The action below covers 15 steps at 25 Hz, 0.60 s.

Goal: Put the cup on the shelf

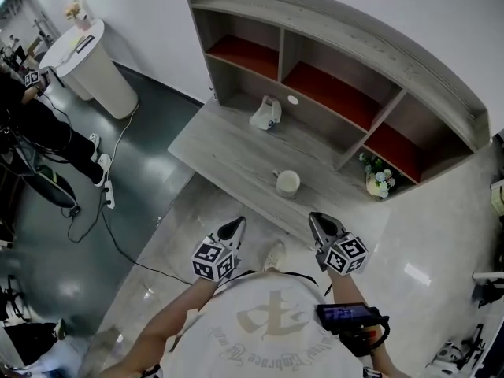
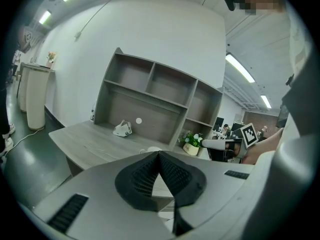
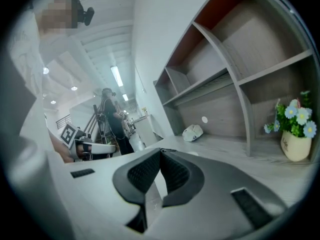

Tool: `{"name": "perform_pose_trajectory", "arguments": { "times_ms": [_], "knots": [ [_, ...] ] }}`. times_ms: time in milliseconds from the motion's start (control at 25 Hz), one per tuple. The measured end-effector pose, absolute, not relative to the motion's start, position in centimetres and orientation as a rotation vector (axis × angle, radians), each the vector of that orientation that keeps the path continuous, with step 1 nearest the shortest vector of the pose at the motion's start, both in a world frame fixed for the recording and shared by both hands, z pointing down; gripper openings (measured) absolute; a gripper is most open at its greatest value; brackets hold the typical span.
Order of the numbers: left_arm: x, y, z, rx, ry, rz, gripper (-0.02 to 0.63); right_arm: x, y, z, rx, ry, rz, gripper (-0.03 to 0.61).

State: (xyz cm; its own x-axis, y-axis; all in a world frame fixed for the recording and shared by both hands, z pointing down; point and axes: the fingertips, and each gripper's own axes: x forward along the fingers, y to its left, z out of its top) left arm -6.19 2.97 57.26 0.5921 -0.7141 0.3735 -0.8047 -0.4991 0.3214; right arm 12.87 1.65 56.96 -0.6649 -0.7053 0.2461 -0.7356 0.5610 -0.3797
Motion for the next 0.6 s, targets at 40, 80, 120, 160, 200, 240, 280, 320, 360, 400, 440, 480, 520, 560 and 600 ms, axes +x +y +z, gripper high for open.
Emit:
{"name": "perform_pose_trajectory", "arguments": {
  "times_ms": [40,80,120,160,200,240,280,320,360,400,440,480,520,560,600],
  "knots": [
    [-6.1,2.4,57.1,2.359,-1.214,0.266,0.002,12.9,1.1,56.9,1.25,-2.721,0.708,0.002],
    [-6.0,1.8,57.0,2.358,-1.218,0.269,0.002,12.9,0.6,56.8,1.244,-2.725,0.707,0.002],
    [-5.9,1.4,57.0,2.357,-1.22,0.273,0.002,12.9,0.1,56.8,1.237,-2.73,0.707,0.002],
    [-5.8,0.9,57.0,2.356,-1.221,0.277,0.002,13.0,-0.3,56.8,1.231,-2.735,0.707,0.002],
    [-5.6,0.5,57.0,2.354,-1.223,0.28,0.002,13.0,-0.7,56.9,1.224,-2.739,0.709,0.002],
    [-5.4,0.2,57.0,2.352,-1.224,0.284,0.002,13.1,-1.1,57.0,1.217,-2.741,0.711,0.002],
    [-5.3,-0.2,57.0,2.352,-1.225,0.288,0.002,13.1,-1.5,57.1,1.21,-2.742,0.71,0.002],
    [-5.1,-0.6,57.0,2.352,-1.227,0.293,0.002,13.2,-1.9,57.3,1.202,-2.743,0.708,0.002],
    [-4.9,-1.0,56.9,2.353,-1.229,0.298,0.002,13.3,-2.2,57.4,1.194,-2.742,0.704,0.002],
    [-4.8,-1.3,56.9,2.353,-1.232,0.301,0.002,13.3,-2.6,57.6,1.185,-2.742,0.701,0.002],
    [-4.7,-1.6,56.9,2.352,-1.235,0.304,0.002,13.4,-2.9,57.7,1.178,-2.741,0.699,0.002],
    [-4.6,-1.9,56.8,2.351,-1.239,0.306,0.002,13.4,-3.2,57.9,1.171,-2.74,0.699,0.002],
    [-4.6,-2.1,56.9,2.349,-1.242,0.309,0.002,13.4,-3.4,58.0,1.164,-2.74,0.699,0.003],
    [-4.5,-2.2,56.9,2.347,-1.244,0.312,0.002,13.4,-3.6,58.1,1.157,-2.74,0.699,0.003],
    [-4.5,-2.3,56.9,2.344,-1.247,0.315,0.002,13.4,-3.7,58.2,1.151,-2.741,0.7,0.003]
  ]
}}
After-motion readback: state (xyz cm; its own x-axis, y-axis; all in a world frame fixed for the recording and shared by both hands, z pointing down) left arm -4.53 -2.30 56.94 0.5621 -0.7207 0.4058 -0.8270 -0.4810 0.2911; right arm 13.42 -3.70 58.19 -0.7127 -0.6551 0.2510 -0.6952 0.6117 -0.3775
